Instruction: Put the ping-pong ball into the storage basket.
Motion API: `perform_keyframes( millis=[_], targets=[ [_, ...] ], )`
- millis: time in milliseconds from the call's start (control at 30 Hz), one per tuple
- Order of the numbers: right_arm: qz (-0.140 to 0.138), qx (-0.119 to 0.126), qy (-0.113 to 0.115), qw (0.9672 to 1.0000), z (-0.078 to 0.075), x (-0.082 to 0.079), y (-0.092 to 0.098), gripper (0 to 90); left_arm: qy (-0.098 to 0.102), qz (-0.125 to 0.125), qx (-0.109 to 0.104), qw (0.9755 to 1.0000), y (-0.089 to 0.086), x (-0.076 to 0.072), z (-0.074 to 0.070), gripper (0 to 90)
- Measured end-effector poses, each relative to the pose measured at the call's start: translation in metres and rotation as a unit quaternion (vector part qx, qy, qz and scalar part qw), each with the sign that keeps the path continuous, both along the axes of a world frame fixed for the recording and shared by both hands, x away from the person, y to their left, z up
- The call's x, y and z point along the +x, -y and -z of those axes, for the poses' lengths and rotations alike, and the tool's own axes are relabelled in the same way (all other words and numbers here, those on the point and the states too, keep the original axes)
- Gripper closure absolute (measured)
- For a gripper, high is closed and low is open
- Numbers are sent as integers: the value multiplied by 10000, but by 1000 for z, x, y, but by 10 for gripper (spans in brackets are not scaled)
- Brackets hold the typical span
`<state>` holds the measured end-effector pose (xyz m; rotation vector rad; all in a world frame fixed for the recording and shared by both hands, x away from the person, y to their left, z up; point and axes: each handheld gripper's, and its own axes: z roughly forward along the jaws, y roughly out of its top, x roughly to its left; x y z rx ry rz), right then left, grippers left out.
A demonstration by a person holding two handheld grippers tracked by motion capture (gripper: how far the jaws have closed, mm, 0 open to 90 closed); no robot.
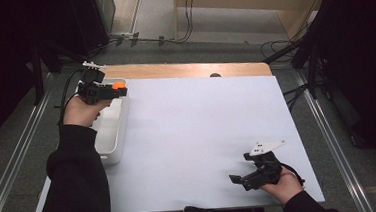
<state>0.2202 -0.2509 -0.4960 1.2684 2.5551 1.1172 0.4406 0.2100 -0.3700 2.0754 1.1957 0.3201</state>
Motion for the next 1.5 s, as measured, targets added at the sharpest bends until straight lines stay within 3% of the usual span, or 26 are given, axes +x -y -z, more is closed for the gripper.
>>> perform_keyframes(
  millis=[667, 967, 1500],
  targets=[
    [-43, -9, -8, 10000, 1, 0, -1, 0, -42, -306, 8, 9995, -15, 4, 5, 504],
    [-33, -2, -35, 10000, 1, 0, -1, 0, -76, -421, 141, 9990, -15, 6, 10, 504],
    [-41, -11, -57, 10000, 1, 0, -2, 0, -254, -440, 219, 9985, -15, 12, 22, 502]
  ],
)
